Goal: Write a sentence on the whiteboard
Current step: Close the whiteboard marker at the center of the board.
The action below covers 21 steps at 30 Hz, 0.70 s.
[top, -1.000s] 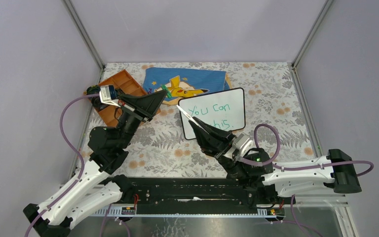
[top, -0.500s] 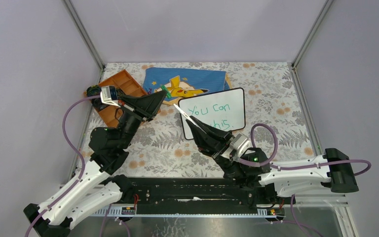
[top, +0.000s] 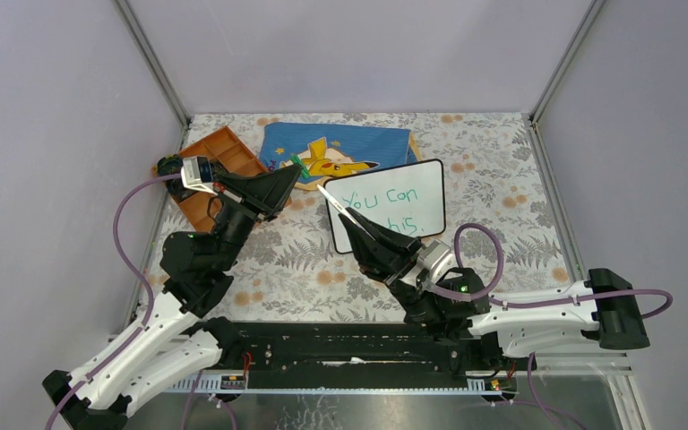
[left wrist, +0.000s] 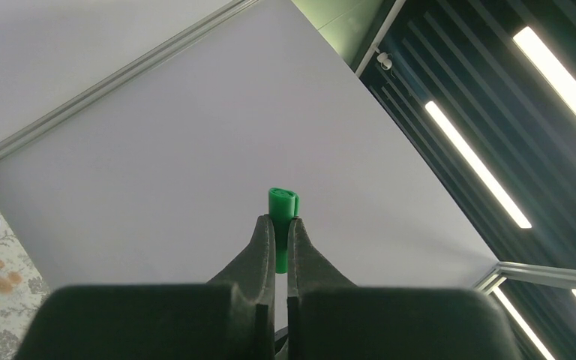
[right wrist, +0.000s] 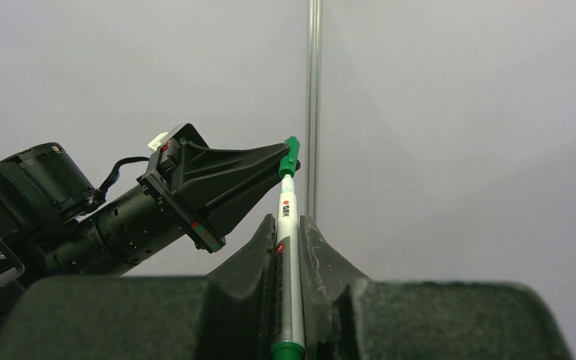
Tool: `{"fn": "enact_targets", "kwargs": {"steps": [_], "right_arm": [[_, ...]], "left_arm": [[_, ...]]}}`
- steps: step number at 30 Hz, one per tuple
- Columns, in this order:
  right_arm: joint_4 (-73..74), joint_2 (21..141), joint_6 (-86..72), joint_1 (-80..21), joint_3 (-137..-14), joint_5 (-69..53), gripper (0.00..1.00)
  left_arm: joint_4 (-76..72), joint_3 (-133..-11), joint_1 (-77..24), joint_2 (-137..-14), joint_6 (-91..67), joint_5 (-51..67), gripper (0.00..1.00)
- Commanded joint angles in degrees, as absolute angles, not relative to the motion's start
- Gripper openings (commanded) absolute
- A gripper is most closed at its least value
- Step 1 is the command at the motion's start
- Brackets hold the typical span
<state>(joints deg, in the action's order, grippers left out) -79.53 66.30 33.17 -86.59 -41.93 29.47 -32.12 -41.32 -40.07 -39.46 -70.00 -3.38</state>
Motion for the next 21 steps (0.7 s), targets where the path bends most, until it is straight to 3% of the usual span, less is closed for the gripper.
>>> {"fn": "enact_targets", "kwargs": {"steps": [1, 21], "right_arm": [[-83.71, 66.60, 34.15, -86.84, -44.78, 30.81, 0.00], [-85.60, 67.98, 34.85, -86.84, -45.09, 31.82, 0.00]], "left_arm": [[-35.64, -40.73, -39.72, -39.08, -70.64, -2.04, 0.00], [-36.04, -40.45, -39.73, -39.64, -71.28, -0.31, 0.00]]}}
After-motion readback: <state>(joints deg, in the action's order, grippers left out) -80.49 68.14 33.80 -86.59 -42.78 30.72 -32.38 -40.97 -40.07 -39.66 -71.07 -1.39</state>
